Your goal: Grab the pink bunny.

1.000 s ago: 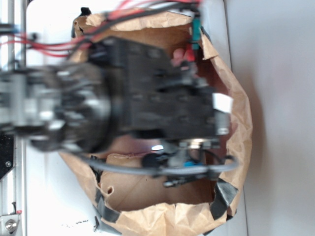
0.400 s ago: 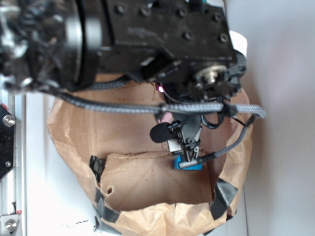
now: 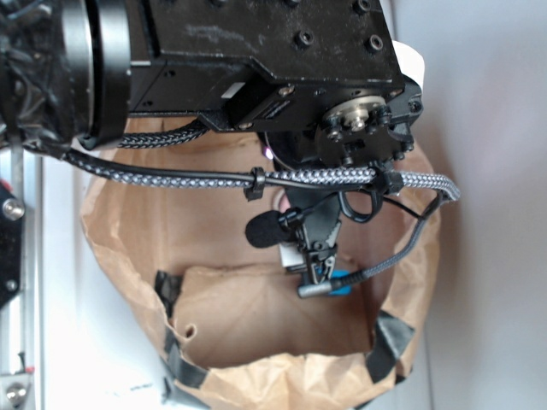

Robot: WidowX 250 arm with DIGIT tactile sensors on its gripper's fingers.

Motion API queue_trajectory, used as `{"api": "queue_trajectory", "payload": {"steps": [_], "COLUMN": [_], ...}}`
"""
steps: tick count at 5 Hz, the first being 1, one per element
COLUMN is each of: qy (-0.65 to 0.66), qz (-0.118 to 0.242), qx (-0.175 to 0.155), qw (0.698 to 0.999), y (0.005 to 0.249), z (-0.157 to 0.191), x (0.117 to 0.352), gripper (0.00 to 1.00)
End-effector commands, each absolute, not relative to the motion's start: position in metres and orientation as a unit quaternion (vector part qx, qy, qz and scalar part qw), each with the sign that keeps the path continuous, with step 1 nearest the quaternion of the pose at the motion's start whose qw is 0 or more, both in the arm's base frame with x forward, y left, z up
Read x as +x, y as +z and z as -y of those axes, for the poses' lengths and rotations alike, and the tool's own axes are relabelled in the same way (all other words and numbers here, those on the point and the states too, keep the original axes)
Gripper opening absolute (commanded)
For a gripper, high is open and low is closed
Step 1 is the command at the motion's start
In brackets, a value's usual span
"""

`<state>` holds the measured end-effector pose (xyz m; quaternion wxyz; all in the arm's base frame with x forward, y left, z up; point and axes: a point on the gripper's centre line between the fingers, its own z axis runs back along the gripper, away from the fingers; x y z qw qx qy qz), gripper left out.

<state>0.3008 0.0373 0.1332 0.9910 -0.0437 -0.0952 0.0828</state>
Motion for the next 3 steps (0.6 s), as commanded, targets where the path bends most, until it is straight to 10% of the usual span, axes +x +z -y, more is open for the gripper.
{"api": "queue_trajectory", "payload": {"steps": [1, 3], "qy": [0.206, 0.381], "qz": [0.17, 0.172], "qx": [-0.06, -0.099], "qw": [0.962, 0.903], "y": [0.1565, 0.1634], "z": [-0.033, -0.0262], "x": [0.2982, 0.2959], "gripper": [1.0, 1.0]}}
